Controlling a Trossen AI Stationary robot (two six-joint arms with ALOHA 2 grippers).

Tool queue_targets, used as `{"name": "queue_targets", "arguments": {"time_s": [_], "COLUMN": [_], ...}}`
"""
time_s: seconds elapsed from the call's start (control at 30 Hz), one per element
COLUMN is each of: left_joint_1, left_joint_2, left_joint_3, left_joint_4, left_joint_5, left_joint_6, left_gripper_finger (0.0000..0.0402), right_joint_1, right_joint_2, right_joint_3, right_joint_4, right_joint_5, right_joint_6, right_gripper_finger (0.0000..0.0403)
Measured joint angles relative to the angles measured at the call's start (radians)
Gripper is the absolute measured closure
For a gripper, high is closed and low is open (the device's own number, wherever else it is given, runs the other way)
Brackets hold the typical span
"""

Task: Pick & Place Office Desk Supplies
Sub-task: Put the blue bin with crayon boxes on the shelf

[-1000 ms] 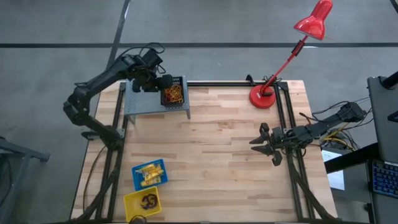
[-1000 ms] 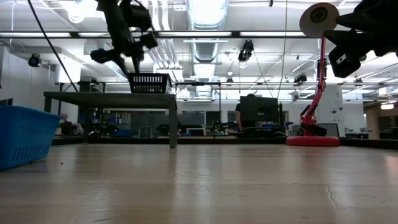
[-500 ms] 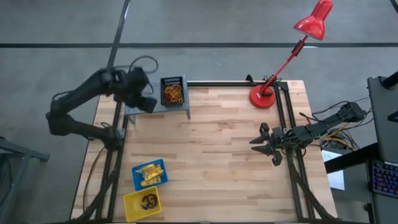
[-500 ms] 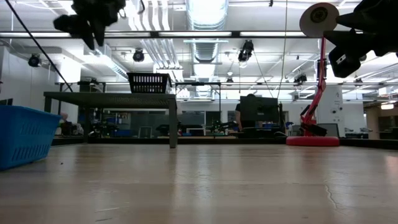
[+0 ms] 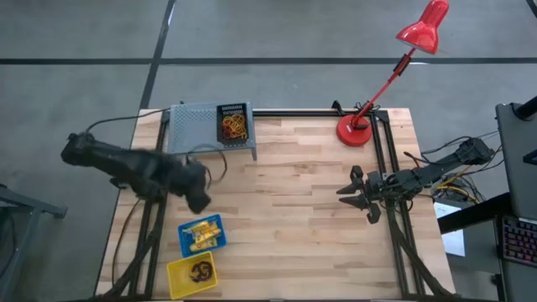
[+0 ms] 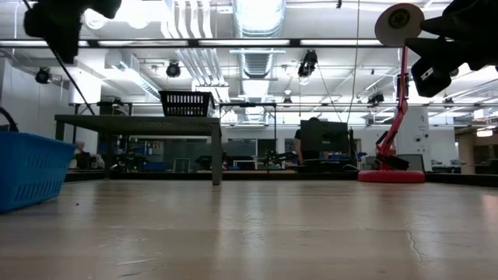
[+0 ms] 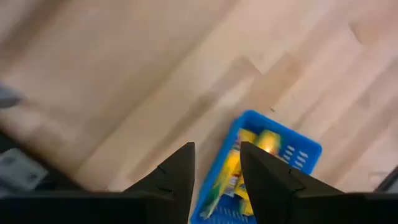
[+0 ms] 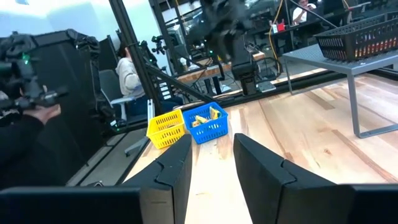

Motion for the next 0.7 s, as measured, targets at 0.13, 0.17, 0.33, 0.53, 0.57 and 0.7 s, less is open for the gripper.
{"name": "queue_targets", "arguments": {"time_s": [0.13, 0.17, 0.33, 0.53, 0.57, 0.7], "left_joint_1": [-0.126, -0.147, -0.180, -0.171, -0.171, -0.170], "left_joint_2": [0.007, 0.012, 0.035, 0.065, 0.068, 0.088], "left_joint_3": [-0.094, -0.113, -0.214, -0.316, -0.326, -0.342], "left_joint_4": [0.145, 0.168, 0.257, 0.372, 0.389, 0.447], "left_joint_5": [-0.043, -0.053, -0.076, -0.064, -0.050, -0.004], "left_joint_6": [-0.013, -0.012, -0.012, 0.001, 0.010, 0.070], "left_gripper_finger": [0.0266, 0.0266, 0.0266, 0.0266, 0.0266, 0.0266], "right_joint_1": [0.000, 0.000, 0.000, 0.000, 0.000, 0.000], "right_joint_2": [0.000, 0.000, 0.000, 0.000, 0.000, 0.000], "right_joint_3": [0.000, 0.000, 0.000, 0.000, 0.000, 0.000], "right_joint_4": [0.000, 0.000, 0.000, 0.000, 0.000, 0.000], "right_joint_5": [0.000, 0.000, 0.000, 0.000, 0.000, 0.000], "right_joint_6": [0.000, 0.000, 0.000, 0.000, 0.000, 0.000], "right_gripper_finger": [0.0283, 0.0282, 0.0278, 0.0279, 0.0281, 0.0286]}}
